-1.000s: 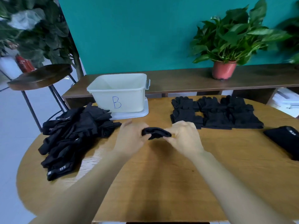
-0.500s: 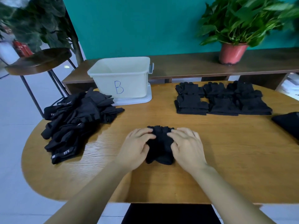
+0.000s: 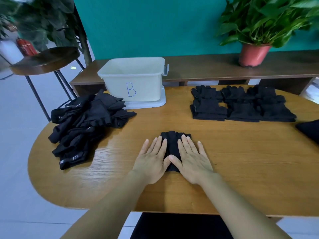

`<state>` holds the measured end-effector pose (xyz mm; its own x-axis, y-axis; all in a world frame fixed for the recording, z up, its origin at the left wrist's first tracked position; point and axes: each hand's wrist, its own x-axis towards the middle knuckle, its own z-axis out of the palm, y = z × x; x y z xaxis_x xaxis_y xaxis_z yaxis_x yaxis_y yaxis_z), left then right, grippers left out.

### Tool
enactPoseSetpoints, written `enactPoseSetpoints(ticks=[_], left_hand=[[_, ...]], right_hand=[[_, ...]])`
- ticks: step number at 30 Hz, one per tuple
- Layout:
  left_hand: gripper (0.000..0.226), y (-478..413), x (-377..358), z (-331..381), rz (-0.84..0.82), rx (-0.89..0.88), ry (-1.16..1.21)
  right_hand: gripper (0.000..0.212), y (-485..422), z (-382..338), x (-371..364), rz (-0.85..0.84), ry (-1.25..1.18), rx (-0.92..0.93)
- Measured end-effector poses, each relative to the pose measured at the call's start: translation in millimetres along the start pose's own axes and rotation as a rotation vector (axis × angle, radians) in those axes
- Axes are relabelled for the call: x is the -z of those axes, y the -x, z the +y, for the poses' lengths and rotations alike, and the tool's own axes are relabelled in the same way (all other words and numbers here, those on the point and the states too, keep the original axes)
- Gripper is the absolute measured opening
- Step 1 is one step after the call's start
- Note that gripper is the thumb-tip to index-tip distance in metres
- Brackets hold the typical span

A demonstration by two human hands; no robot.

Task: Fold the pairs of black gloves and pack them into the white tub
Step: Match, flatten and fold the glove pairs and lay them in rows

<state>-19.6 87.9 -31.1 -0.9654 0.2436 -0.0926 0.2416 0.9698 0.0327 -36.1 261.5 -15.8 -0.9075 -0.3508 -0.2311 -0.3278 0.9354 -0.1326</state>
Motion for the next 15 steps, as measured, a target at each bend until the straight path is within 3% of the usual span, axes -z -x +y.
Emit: enactPoseSetpoints(ticks=[3, 10, 13, 15], left_hand=[[0.091, 5.7, 4.4, -8.4, 0.035, 0.009, 0.045], [0.08, 29.9, 24.2, -45.2, 0.237, 0.056, 0.089], [0.075, 43.8, 31.1, -70.3, 0.333, 0.092, 0.11], [0.072, 51.7, 35.1, -88.6, 0.388, 0.114, 0.121]], right_hand=[[0.088, 1.6, -2.8, 6.3, 0.008, -0.014, -0.003], [0.071, -8.1, -23.2, 36.3, 0.247, 0.002, 0.084], [0.083, -17.7, -38.5, 47.3, 0.306, 0.015, 0.135], [0.07, -25.9, -51.0, 53.0, 0.32, 0.02, 0.171]])
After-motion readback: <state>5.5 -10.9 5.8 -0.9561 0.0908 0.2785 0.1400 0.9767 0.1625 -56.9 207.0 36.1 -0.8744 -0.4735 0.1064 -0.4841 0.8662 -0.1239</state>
